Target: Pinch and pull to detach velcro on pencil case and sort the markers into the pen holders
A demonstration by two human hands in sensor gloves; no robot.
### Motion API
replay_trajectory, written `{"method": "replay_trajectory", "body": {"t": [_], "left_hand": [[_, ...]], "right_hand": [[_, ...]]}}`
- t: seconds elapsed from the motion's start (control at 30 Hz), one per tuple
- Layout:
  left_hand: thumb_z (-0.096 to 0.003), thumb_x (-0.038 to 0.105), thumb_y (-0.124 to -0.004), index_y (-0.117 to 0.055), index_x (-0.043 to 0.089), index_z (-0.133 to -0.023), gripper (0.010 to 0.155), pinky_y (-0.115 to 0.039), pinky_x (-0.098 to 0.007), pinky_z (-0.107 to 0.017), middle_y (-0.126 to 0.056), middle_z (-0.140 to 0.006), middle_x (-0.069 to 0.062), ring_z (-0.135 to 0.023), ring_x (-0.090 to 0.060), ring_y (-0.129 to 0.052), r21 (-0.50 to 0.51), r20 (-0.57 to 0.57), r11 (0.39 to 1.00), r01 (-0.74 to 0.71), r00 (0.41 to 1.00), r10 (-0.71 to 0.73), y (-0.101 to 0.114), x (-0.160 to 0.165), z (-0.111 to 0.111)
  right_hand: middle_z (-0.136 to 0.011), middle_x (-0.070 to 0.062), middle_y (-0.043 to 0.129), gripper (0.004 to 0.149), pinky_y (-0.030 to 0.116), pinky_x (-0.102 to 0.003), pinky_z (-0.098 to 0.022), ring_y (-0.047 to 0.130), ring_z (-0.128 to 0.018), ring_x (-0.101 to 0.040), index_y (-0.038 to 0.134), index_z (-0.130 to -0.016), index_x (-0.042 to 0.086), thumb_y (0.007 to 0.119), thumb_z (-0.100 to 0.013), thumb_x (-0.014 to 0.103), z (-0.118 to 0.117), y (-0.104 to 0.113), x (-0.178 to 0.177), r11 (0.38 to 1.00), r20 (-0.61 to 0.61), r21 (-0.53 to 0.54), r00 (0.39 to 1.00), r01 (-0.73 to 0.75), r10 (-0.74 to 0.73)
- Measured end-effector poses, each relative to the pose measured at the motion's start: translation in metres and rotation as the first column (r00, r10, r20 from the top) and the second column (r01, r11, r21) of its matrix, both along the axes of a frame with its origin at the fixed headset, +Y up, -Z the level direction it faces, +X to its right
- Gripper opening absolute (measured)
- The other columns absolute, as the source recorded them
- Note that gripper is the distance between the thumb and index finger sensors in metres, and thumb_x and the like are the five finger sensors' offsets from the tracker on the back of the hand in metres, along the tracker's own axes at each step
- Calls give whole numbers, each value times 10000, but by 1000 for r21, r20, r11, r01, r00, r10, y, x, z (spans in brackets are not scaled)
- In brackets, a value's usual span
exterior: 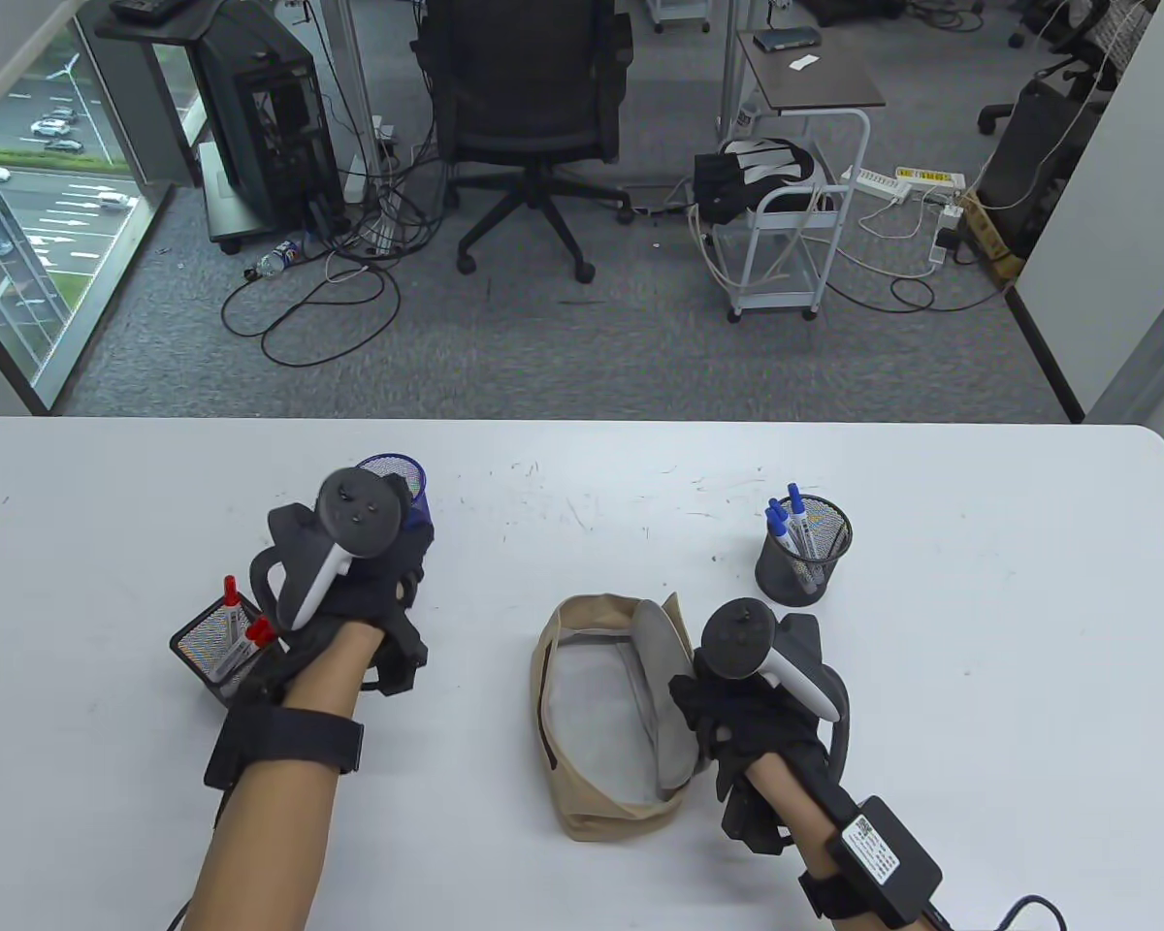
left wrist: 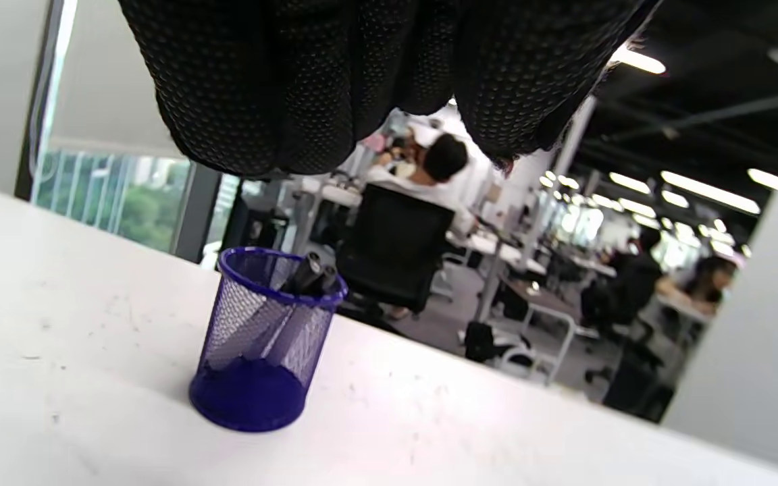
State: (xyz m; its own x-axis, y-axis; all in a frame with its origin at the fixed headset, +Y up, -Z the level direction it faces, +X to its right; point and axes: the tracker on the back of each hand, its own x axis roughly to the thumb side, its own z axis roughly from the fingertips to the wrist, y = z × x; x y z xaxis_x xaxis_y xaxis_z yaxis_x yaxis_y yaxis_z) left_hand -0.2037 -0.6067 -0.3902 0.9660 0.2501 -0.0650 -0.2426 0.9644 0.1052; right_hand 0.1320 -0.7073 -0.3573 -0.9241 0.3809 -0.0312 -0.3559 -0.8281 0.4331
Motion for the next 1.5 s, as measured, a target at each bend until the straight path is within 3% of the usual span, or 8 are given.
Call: {"method": "replay_trajectory", "body": {"t": [0.17,0.3,0.43,0.67,1.07,1.27,1.37,1.5], "left_hand": [[-505,546,-748,-567,167,-1166,783,-726,-527,-670,-668,-1187,-148,-1026,-387,-747,-65,76,991,115,991,-110,-26,28,40],[-521,591,-551,-370,161,-1215,836,-522,-583,-744,-415,-1268,-157,-1121,-410,-488,-125,144,972,197,973,-178,-54,42,58],[-512,601,-397,-158,161,-1212,861,-332,-586,-774,-134,-1269,-151,-1139,-413,-214,-274,185,923,272,956,-227,-93,50,68],[-510,592,-380,-122,168,-1202,852,-284,-584,-772,-78,-1256,-138,-1128,-403,-146,-300,190,911,284,953,-234,-136,54,73],[-495,591,-374,-97,179,-1187,852,-263,-580,-770,-53,-1244,-116,-1118,-386,-113,-353,204,894,275,955,-213,-165,49,75],[-496,591,-377,-83,174,-1180,853,-260,-580,-770,-38,-1236,-122,-1111,-390,-99,-361,197,888,284,954,-225,-168,43,81],[-492,593,-374,-72,173,-1177,859,-253,-580,-769,-26,-1232,-124,-1107,-393,-87,-365,196,894,261,960,-200,-169,39,81],[-491,592,-377,-75,172,-1177,859,-254,-582,-767,-29,-1231,-125,-1105,-394,-89,-342,193,903,262,959,-205,-166,39,83]], "right_hand": [[-744,-202,989,671,891,-328,-203,1078,-301,-219,681,-975,-52,763,-526,440,2,4,2,1000,2,3,1000,12,-12],[-770,-209,975,685,893,-349,-229,1079,-345,-242,664,-991,-43,760,-525,450,3,6,2,1000,-3,8,1000,16,-16],[-799,-214,957,694,889,-375,-262,1074,-395,-267,652,-1003,-37,757,-525,456,4,9,2,1000,-6,15,1000,21,-21],[-853,-229,921,708,877,-435,-328,1057,-509,-324,630,-1022,-25,749,-527,468,6,20,11,998,13,34,998,58,-58],[-908,-240,875,712,853,-474,-387,1022,-601,-363,604,-1043,-2,734,-530,475,14,41,23,990,35,112,995,90,-95],[-1122,-209,623,719,710,-605,-585,761,-938,-461,463,-1117,85,667,-543,468,33,38,30,961,104,268,993,-74,47],[-1187,-189,446,744,553,-641,-677,524,-1056,-457,352,-1137,120,625,-544,476,38,23,38,949,126,264,982,-172,143],[-1205,-160,237,767,351,-630,-719,266,-1087,-404,235,-1135,154,566,-536,500,43,-5,50,930,156,251,959,-269,236]]}}
